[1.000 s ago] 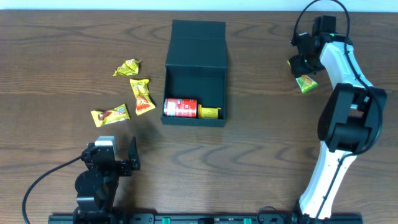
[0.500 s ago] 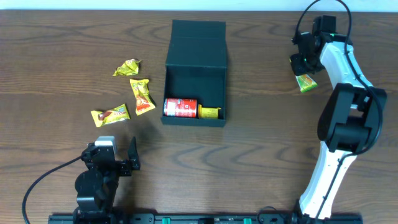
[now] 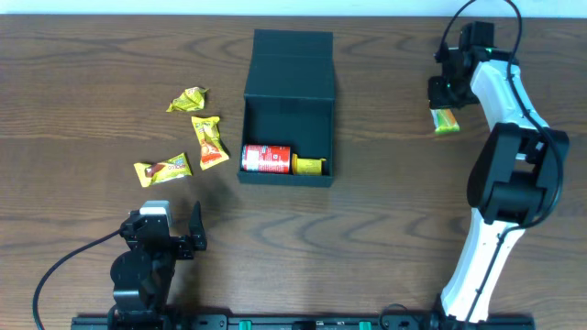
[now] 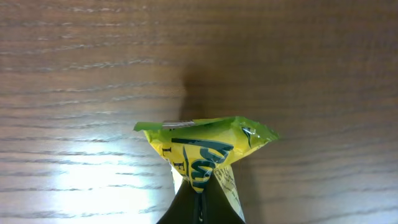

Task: Pack container
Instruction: 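Grasp the green-yellow candy at right with the right gripper, then drop the green candy into the box beside the Le-mond pack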

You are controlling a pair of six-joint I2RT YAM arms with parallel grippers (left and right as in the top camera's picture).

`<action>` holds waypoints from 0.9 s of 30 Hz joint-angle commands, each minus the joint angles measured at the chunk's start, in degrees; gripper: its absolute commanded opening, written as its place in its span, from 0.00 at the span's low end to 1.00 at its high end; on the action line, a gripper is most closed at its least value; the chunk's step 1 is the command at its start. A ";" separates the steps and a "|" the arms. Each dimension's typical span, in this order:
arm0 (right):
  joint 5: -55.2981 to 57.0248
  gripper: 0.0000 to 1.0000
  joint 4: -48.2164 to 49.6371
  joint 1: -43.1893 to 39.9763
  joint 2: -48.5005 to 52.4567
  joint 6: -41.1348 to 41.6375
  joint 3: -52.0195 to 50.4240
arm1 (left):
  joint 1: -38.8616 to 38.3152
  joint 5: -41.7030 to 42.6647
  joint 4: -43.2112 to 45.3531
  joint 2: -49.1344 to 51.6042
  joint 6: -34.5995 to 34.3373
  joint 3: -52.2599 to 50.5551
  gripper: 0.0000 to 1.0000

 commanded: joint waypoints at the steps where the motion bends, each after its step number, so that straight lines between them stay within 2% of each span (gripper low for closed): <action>1: -0.63 0.01 -2.27 3.13 -4.46 6.43 4.55 | -0.13 0.31 -0.28 -0.33 0.85 -1.20 0.95; 11: 1.03 0.02 -13.60 19.85 -11.72 25.94 14.49 | -0.13 0.31 -0.28 -0.33 0.87 -1.20 0.96; 17: 3.32 0.02 -15.47 29.27 -11.65 36.76 14.86 | -0.13 0.31 -0.28 -0.33 0.85 -1.20 0.96; 21: 5.20 0.02 -18.56 32.44 -10.71 45.79 14.64 | -0.13 0.31 -0.28 -0.33 0.85 -1.20 0.96; 27: 6.84 0.02 -19.37 35.32 -8.96 46.25 14.62 | -0.13 0.31 -0.28 -0.33 0.85 -1.20 0.95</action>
